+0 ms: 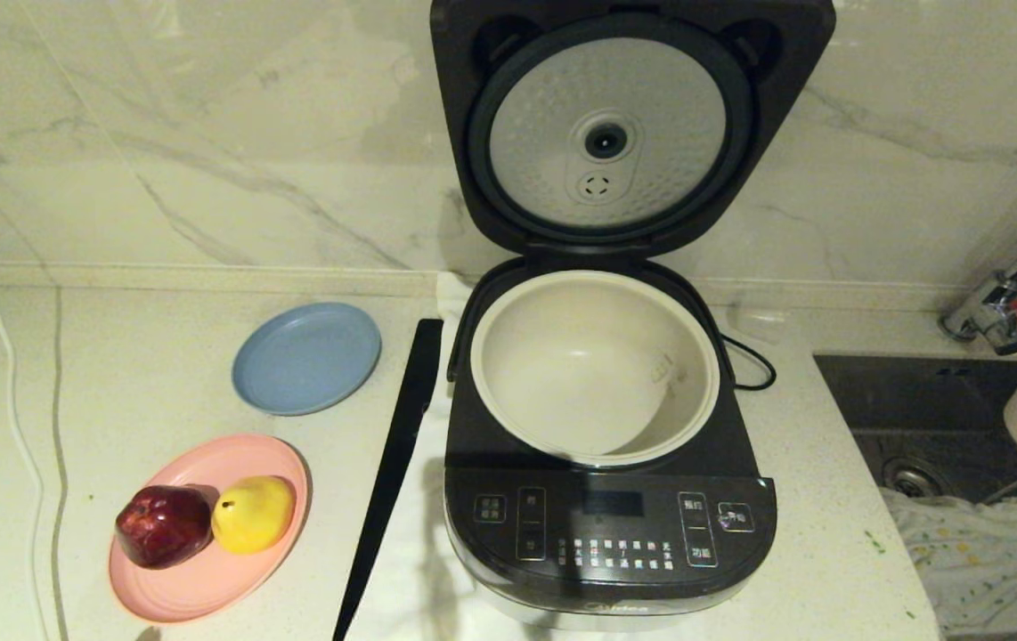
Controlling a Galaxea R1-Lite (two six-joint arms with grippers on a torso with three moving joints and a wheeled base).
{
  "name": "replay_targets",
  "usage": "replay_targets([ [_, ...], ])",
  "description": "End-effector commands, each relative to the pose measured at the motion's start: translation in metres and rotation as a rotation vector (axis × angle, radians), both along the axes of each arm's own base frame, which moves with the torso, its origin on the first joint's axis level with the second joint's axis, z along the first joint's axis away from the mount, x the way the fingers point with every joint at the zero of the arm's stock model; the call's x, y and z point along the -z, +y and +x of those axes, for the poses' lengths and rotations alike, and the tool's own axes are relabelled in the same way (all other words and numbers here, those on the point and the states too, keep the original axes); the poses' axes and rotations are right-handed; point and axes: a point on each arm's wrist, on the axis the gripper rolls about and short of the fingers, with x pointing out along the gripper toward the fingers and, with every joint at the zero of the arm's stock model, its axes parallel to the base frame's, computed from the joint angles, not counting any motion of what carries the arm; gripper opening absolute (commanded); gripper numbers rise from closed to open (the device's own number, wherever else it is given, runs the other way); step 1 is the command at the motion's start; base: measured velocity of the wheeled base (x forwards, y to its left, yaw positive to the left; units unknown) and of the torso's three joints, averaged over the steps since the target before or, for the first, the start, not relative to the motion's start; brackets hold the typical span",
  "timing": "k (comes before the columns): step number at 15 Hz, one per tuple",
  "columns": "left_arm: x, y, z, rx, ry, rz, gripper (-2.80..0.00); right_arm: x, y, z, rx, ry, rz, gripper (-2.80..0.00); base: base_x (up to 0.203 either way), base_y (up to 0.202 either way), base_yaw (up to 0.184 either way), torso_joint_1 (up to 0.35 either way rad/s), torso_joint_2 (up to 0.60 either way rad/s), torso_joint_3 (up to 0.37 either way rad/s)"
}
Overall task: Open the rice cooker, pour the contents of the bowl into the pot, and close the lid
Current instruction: Fill a bowl with water from the tap, then pour the water from the bowl into the rice cooker
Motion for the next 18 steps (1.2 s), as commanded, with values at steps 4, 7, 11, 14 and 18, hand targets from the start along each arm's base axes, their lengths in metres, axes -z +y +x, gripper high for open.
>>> replay_targets([
  [4,0.001,0.0,0.0,0.0,0.005,0.001,-2.8,-0.041,0.097,-0.017,-0.195,-0.033,-0.075,-2.8,0.0,0.0,0.0,0.0,0.0,0.0],
  [7,0.001,0.0,0.0,0.0,0.005,0.001,-2.8,-0.059,0.145,-0.022,-0.307,-0.036,-0.096,-2.8,0.0,0.0,0.0,0.0,0.0,0.0],
  [11,0.001,0.0,0.0,0.0,0.005,0.001,-2.8,-0.079,0.197,-0.031,-0.408,-0.072,-0.138,-2.8,0.0,0.0,0.0,0.0,0.0,0.0],
  [14,0.001,0.0,0.0,0.0,0.005,0.001,-2.8,-0.092,0.23,-0.04,-0.495,-0.108,-0.131,-2.8,0.0,0.0,0.0,0.0,0.0,0.0],
  [18,0.001,0.0,0.0,0.0,0.005,0.001,-2.8,-0.104,0.268,-0.043,-0.587,-0.134,-0.134,-2.8,0.0,0.0,0.0,0.0,0.0,0.0],
])
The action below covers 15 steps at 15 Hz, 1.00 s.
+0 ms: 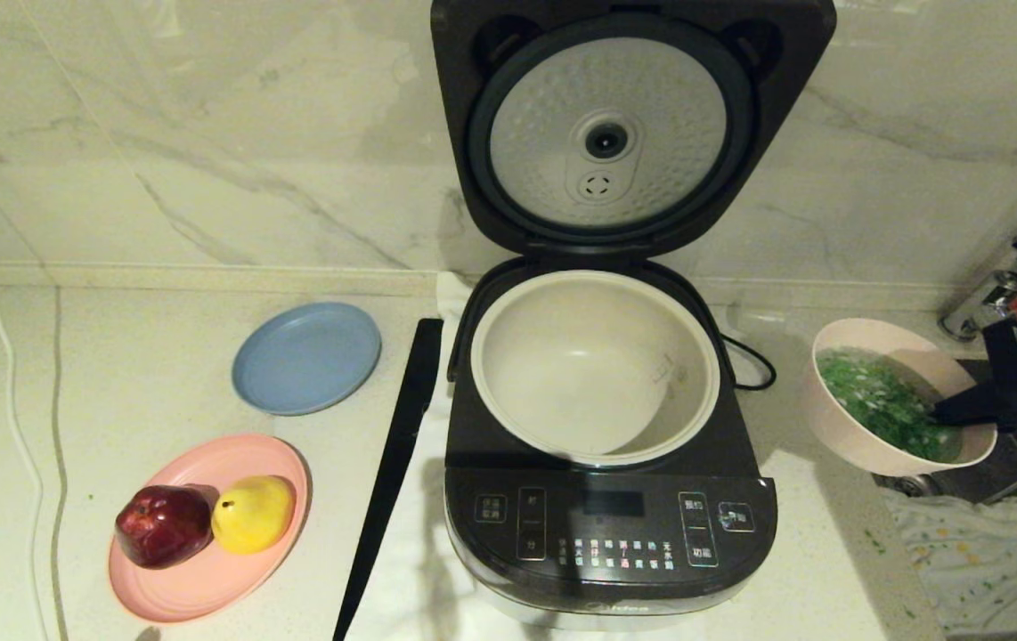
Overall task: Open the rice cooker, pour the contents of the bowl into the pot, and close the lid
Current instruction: Pour the water from the bowl into the rice cooker
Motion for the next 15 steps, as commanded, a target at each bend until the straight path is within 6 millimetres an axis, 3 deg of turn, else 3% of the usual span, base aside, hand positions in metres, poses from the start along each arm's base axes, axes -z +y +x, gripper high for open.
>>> replay_targets([
  [1,0.001,0.0,0.0,0.0,0.005,0.001,-2.8,-0.013,0.024,-0.001,-0.051,-0.039,0.001,-2.8,0.0,0.0,0.0,0.0,0.0,0.0],
  [5,0.001,0.0,0.0,0.0,0.005,0.001,-2.8,-0.03,0.058,0.011,-0.058,-0.085,0.015,-2.8,0.0,0.0,0.0,0.0,0.0,0.0],
  [15,0.001,0.0,0.0,0.0,0.005,0.001,-2.8,-0.03,0.128,0.039,-0.113,-0.13,-0.032,-2.8,0.0,0.0,0.0,0.0,0.0,0.0],
])
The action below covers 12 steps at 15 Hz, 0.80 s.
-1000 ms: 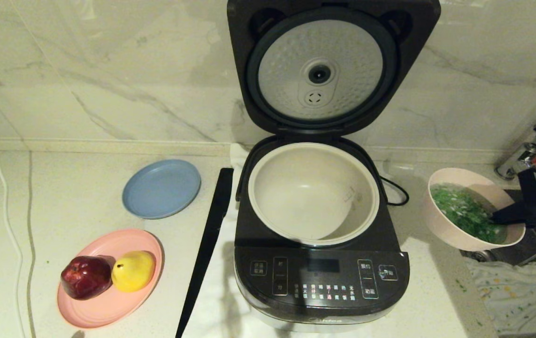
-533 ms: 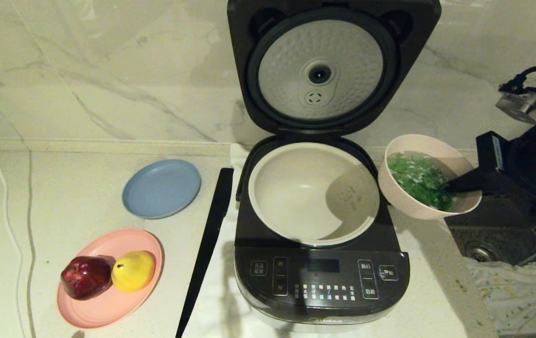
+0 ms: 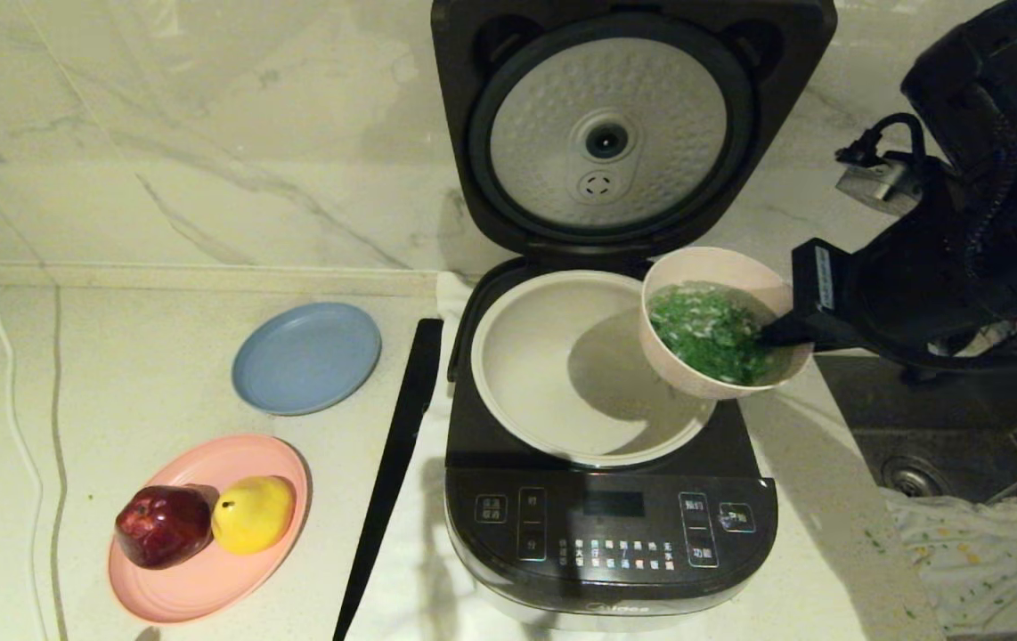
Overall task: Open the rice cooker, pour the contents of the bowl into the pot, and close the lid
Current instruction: Pour the water from the bowl into the rice cooker
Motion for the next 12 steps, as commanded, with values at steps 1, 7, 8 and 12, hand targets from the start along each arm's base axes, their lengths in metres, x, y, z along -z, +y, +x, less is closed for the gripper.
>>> replay_targets([
  [1,0.001,0.0,0.0,0.0,0.006,0.0,-2.8,0.005,0.026,0.015,-0.012,-0.011,-0.029,-2.8,0.0,0.0,0.0,0.0,0.0,0.0],
  [7,0.001,0.0,0.0,0.0,0.005,0.0,-2.8,0.021,0.062,0.046,0.015,-0.075,-0.057,-2.8,0.0,0.0,0.0,0.0,0.0,0.0],
  [8,0.001,0.0,0.0,0.0,0.006,0.0,-2.8,0.023,0.065,0.051,0.026,-0.097,-0.053,-2.8,0.0,0.0,0.0,0.0,0.0,0.0],
  [12,0.001,0.0,0.0,0.0,0.005,0.0,-2.8,0.021,0.073,0.065,0.054,-0.204,-0.028,-2.8,0.0,0.0,0.0,0.0,0.0,0.0],
])
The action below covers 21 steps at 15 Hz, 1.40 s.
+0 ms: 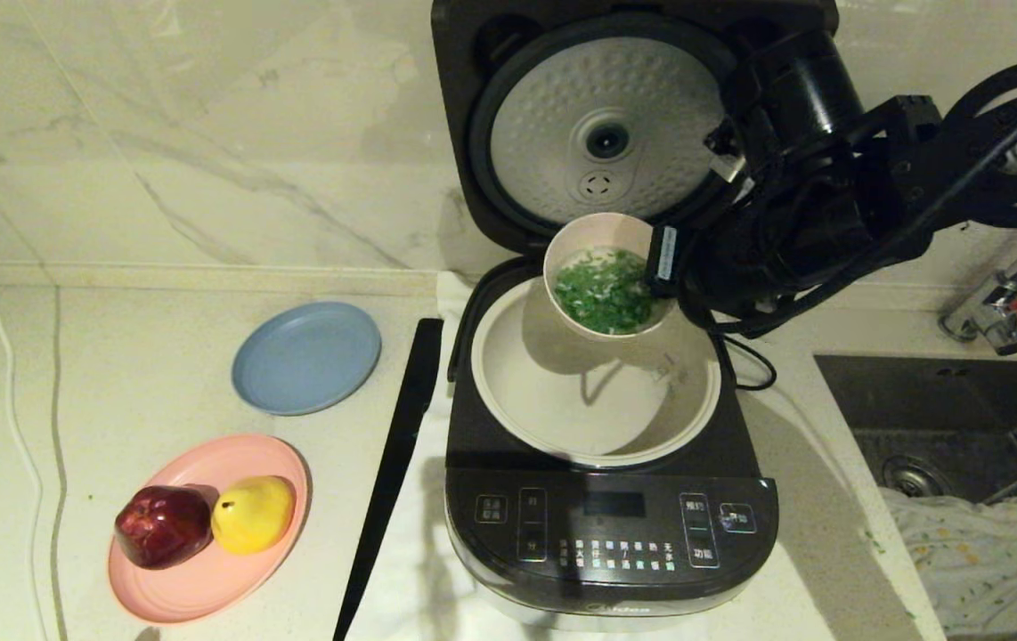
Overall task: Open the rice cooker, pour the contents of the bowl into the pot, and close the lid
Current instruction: Pour the water from the bowl into the rice cooker
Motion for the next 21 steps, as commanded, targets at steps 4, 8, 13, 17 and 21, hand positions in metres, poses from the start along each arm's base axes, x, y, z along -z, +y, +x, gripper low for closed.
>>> replay_targets([
  [4,0.001,0.0,0.0,0.0,0.005,0.0,-2.8,0.015,0.008,0.017,0.087,-0.053,-0.092,-2.8,0.0,0.0,0.0,0.0,0.0,0.0],
  [8,0.001,0.0,0.0,0.0,0.005,0.0,-2.8,0.016,0.007,0.015,0.112,-0.07,-0.127,-2.8,0.0,0.0,0.0,0.0,0.0,0.0],
  [13,0.001,0.0,0.0,0.0,0.005,0.0,-2.8,0.019,0.008,0.02,0.143,-0.221,-0.2,-2.8,0.0,0.0,0.0,0.0,0.0,0.0],
  [17,0.001,0.0,0.0,0.0,0.005,0.0,-2.8,0.03,0.01,0.023,0.175,-0.442,-0.294,-2.8,0.0,0.0,0.0,0.0,0.0,0.0],
  [21,0.001,0.0,0.0,0.0,0.005,0.0,-2.8,0.044,0.015,0.017,0.204,-0.589,-0.361,-2.8,0.0,0.0,0.0,0.0,0.0,0.0],
])
